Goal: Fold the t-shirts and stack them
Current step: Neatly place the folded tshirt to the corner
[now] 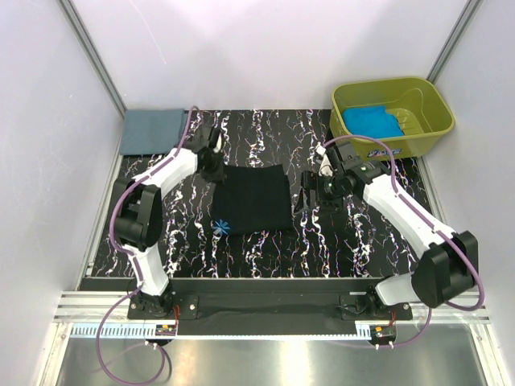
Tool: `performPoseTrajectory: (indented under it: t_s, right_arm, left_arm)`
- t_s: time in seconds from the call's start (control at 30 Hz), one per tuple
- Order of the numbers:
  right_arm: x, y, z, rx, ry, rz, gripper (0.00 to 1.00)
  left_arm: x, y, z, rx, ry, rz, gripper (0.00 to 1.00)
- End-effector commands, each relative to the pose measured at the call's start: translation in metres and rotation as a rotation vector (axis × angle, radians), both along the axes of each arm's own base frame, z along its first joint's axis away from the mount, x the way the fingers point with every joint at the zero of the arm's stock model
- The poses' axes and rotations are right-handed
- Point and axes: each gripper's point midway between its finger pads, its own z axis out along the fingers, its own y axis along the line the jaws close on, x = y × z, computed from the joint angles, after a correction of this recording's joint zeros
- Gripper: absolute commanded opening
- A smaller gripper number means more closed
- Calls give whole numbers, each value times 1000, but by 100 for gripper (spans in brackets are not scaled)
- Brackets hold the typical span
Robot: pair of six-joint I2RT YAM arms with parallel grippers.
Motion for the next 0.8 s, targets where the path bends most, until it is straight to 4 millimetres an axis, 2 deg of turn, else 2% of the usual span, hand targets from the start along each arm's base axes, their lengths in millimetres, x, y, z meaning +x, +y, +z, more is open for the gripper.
performPoseTrajectory:
  t_s: [0.0,0.07,0.1,0.17,0.2,0.27,0.4,0.6,0.77]
  right_arm:
    - [14,11,22,45,-47,21,88]
    - [17,14,25,57,-44,26,87]
    - [17,16,26,65,-37,28,88]
    - [18,21,25,83,-16,35,87]
    - [18,22,24,88,-7,38,87]
    - [18,25,21,95,0,51,88]
    - [15,23,15,87,9,69,88]
    - [7,18,11,71,16,78,88]
    - [2,12,-1,30,44,83,88]
  left_arm:
    - [37,43,38,251,-141,31,0]
    - [43,56,45,344,-155,9,0]
    - [52,61,57,374,-184,16,0]
    - [59,79,62,479,-192,31,0]
    - [67,87,72,511,-218,50,0]
    - [75,95,78,566,-231,22,0]
    - [97,119,110,733,-296,30,0]
    - [124,146,146,884,-369,33,0]
    - [150,165,171,929,-437,77,0]
